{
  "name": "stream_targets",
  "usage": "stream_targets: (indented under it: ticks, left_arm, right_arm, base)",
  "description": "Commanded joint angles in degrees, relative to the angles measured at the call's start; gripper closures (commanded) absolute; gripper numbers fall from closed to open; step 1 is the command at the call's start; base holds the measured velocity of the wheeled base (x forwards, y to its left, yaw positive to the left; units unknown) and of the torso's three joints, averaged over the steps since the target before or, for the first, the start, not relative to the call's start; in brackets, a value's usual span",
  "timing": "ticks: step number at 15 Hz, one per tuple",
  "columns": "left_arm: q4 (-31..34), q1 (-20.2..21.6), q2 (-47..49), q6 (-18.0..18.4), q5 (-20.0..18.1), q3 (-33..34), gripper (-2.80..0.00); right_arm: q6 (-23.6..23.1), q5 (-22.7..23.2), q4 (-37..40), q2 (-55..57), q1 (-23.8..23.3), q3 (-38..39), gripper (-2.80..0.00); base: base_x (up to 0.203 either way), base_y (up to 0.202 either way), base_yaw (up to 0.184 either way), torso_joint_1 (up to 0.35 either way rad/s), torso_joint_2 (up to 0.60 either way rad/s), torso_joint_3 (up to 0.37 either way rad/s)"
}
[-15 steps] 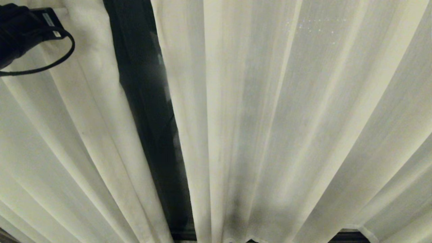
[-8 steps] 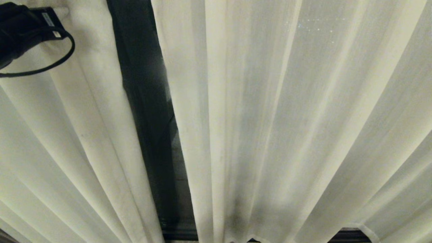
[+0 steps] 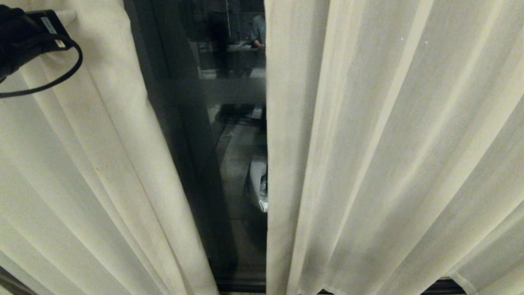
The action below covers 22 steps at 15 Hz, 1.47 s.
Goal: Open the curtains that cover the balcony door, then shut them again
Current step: Pull the inner curtains open on both sides
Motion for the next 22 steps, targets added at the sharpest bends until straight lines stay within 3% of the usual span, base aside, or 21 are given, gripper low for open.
stream_targets:
  ticks: [1,22]
  left_arm:
    - [-0.2,0.0,-0.2,0.0,-0.1,0.0,0.00]
    - [-0.3,1.1,0.7,-0.5,-0.1,-0.2,0.00]
  right_arm:
    - [0.0,0.0,0.0,0.0,0.0,0.0,0.00]
    - [0.0,0.0,0.0,0.0,0.0,0.0,0.00]
  base:
    - [0.000,0.190,-0.001,-0.004,0.00,0.004]
    - [0.000,0.190,0.001,0.001,0.00,0.002]
